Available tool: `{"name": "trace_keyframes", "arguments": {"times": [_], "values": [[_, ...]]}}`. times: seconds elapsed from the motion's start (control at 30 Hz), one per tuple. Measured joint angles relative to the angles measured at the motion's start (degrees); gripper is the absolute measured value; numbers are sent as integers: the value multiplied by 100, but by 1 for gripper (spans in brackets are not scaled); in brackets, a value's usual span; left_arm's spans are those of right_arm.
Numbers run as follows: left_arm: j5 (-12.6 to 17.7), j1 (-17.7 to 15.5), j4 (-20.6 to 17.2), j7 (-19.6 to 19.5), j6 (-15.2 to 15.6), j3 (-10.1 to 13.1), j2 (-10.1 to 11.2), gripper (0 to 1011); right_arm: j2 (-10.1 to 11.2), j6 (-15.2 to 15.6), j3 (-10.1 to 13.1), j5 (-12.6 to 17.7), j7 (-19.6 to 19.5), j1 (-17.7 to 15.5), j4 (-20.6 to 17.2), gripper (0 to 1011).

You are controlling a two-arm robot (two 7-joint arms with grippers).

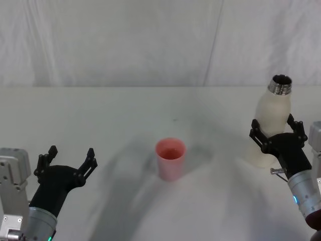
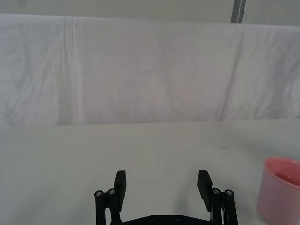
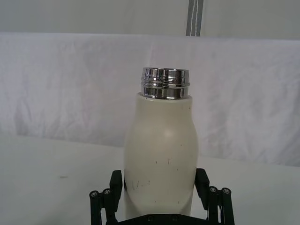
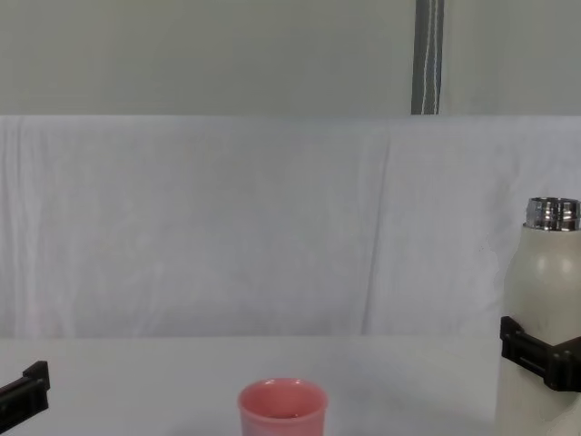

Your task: Grasp the thermos with one hand and pour water into the cup lid.

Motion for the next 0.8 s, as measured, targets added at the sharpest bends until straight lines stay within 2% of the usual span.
{"name": "trace_keyframes", "arguments": {"times": [0.8], "values": [[0, 0, 0, 0, 0, 0, 0, 1001, 45, 29, 40, -33, -33, -450, -528, 1002]]}}
